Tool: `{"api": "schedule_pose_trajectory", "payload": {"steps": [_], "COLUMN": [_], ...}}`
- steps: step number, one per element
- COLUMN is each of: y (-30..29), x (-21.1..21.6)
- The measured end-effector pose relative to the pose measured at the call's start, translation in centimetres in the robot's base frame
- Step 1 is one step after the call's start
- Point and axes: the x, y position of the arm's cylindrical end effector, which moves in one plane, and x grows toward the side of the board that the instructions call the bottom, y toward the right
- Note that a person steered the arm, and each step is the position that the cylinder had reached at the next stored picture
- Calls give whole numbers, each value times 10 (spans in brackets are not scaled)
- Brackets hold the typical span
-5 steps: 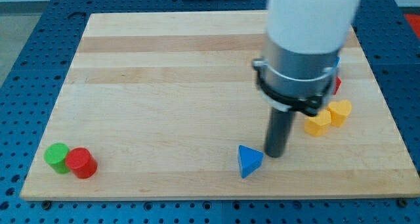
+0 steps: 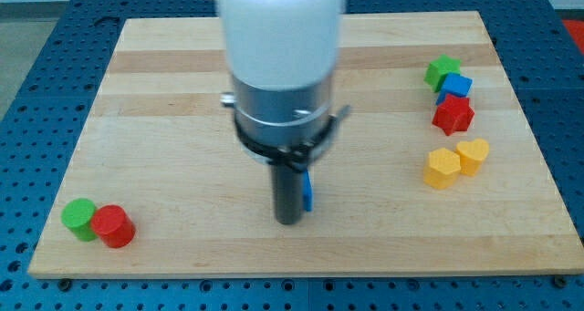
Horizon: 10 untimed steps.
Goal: Slide the blue triangle towards the red circle
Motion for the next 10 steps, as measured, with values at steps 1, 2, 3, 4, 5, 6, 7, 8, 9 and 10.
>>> {"api": "schedule_pose_trajectory", "payload": {"steps": [1, 2, 3, 4, 5, 6, 7, 8, 9, 10], "y": [12, 54, 84, 87, 47, -36, -104, -92, -59, -39], "x": [2, 5, 4, -21, -36, -36, -36, -36, -16, 8]}}
